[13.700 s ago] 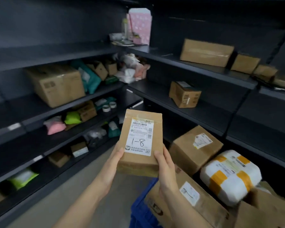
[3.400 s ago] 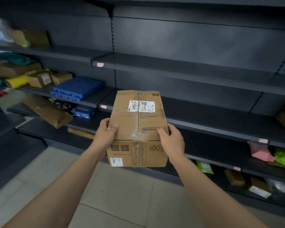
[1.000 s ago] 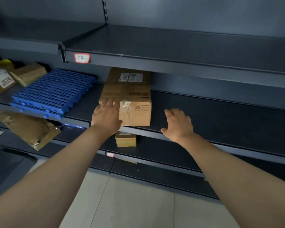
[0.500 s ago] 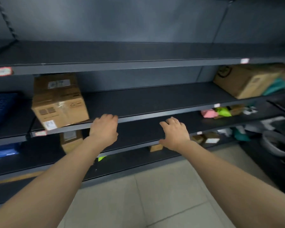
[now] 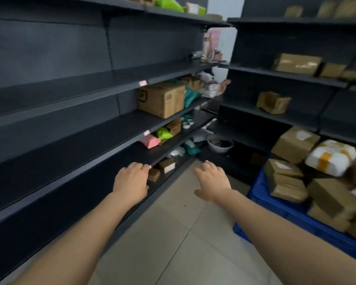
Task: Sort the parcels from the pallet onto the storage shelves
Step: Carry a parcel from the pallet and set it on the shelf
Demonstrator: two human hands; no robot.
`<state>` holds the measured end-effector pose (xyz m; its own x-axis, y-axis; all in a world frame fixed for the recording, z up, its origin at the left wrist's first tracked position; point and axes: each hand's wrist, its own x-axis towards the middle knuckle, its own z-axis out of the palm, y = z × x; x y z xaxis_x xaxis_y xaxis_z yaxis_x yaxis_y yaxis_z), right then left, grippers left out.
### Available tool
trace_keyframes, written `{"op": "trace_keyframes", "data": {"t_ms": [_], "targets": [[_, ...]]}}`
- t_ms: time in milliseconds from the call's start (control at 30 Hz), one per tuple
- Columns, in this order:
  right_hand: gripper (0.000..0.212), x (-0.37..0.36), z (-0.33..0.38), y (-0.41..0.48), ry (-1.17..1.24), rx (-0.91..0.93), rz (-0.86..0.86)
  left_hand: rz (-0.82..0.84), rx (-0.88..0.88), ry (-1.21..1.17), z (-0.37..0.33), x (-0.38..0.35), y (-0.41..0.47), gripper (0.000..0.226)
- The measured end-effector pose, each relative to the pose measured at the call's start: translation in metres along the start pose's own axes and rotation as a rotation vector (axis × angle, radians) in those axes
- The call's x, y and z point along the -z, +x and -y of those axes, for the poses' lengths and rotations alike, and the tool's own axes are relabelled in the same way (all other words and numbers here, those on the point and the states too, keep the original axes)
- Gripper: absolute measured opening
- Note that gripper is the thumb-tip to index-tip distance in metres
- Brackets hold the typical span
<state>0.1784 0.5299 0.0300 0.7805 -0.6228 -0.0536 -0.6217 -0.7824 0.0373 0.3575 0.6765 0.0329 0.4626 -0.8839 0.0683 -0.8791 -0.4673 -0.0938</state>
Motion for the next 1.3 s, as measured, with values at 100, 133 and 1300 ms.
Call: {"op": "trace_keyframes", "data": {"t_ms": [100, 133, 1300], "targets": [[0.054, -0.002, -0.075, -0.011, 0.001, -0.087, -0.003, -0.024, -0.099, -0.008, -0.070, 0.005, 0.043, 0.055], [0.054, -0.002, -0.100, -0.015, 0.000, -0.119, -0.009, -0.028, -0.128, -0.017, -0.095, 0.006, 0.057, 0.053], [0.061, -0.071, -0.677, 0.076, 0.105, -0.824, 0.149, 0.032, -0.695, -0.067, -0.625, -0.021, 0.508, 0.052]]}}
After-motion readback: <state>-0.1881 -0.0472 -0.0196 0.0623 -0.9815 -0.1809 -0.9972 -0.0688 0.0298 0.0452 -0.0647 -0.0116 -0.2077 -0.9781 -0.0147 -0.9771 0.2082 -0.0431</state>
